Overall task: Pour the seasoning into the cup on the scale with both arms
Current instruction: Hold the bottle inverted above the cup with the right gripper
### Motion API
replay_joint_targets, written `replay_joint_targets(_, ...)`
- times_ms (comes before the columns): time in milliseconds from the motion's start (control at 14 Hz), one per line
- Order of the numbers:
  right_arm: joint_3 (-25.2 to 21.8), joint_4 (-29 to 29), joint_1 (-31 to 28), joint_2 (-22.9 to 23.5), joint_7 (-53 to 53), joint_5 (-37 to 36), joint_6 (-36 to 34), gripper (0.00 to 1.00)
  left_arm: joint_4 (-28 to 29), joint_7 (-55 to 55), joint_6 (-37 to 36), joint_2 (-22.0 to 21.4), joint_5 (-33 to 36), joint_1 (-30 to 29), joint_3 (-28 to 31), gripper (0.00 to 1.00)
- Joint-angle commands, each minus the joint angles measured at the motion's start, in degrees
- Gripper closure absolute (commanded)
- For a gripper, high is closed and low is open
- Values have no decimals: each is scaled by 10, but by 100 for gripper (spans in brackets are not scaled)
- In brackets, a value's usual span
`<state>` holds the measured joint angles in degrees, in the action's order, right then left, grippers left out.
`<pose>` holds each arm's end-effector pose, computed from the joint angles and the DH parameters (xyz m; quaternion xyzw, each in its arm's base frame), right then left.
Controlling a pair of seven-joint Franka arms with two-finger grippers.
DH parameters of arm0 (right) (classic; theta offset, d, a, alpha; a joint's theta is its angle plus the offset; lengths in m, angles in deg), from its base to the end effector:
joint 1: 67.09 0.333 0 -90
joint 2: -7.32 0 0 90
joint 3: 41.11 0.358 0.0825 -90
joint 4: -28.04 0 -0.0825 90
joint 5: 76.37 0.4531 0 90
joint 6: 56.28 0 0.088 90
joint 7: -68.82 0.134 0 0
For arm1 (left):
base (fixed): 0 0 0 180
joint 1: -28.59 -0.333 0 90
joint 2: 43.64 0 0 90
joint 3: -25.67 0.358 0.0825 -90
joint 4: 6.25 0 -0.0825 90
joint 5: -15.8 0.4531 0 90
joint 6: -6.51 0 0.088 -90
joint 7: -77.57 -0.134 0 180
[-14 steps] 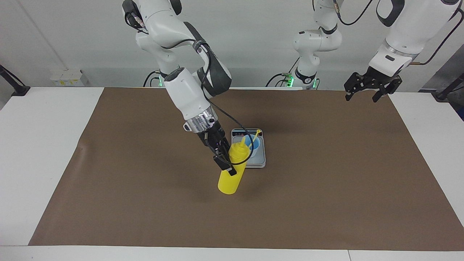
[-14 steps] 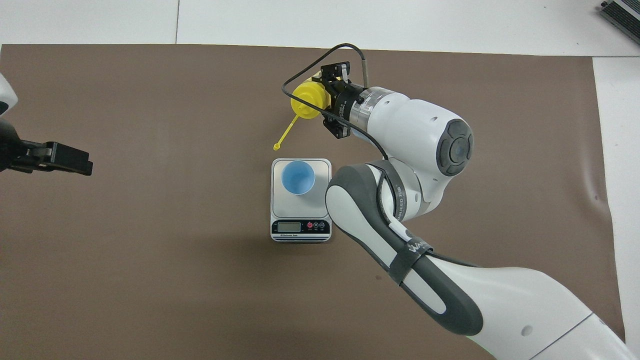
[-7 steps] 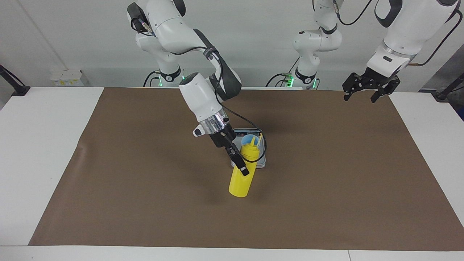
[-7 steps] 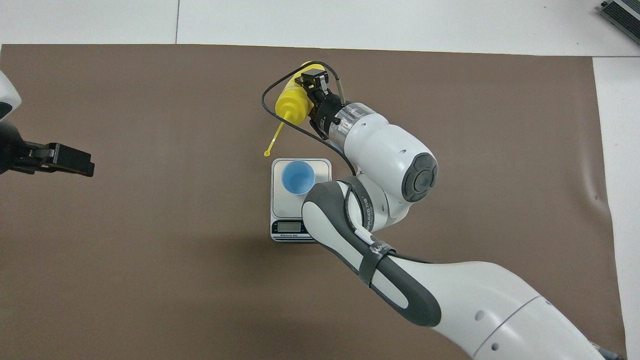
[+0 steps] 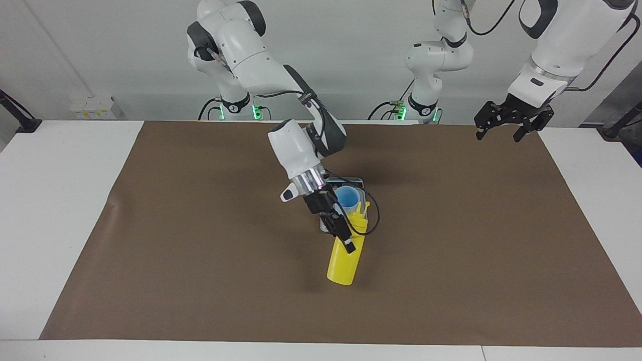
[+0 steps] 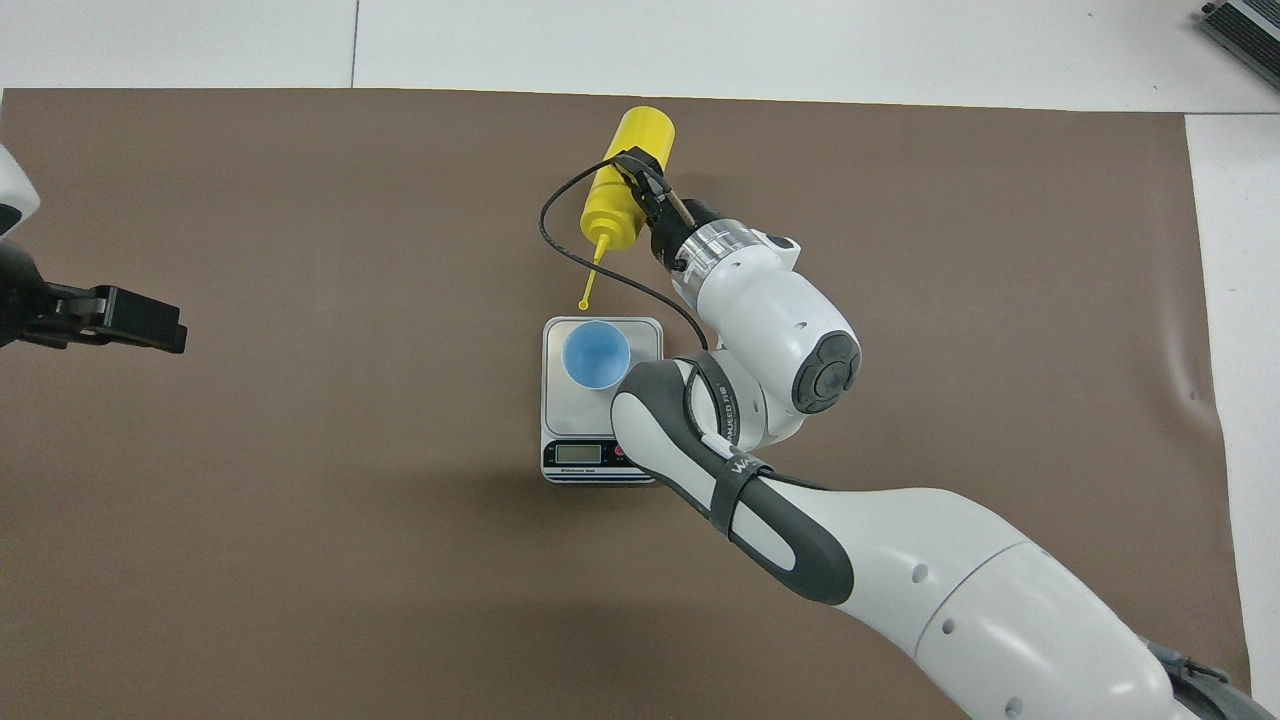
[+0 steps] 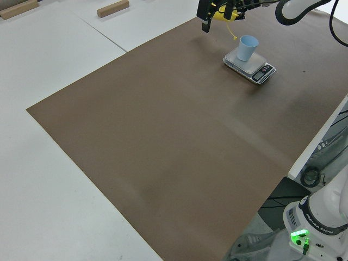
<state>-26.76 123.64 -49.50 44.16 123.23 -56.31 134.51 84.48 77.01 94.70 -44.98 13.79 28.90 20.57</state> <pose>0.7404 0.3691 0.3316 -0.7852 0.3815 -0.2728 0.4044 0.6083 -0.0631 0.6444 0.9984 -0.0524 -0.0112 0.0160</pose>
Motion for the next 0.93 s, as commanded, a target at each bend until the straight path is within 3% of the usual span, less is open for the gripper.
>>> replay_joint_targets(0,6,2,-1,7,-21,-11,58,100,15,4,8,-11,2,-7,-4,0)
replay_joint_targets(143,6,22,4,7,-22,-11,102,100,15,4,8,-12,2,-7,-4,0)
replay_joint_targets(859,3,25,13,-1,-147,-13,103,100,15,4,8,-12,2,-7,-4,0)
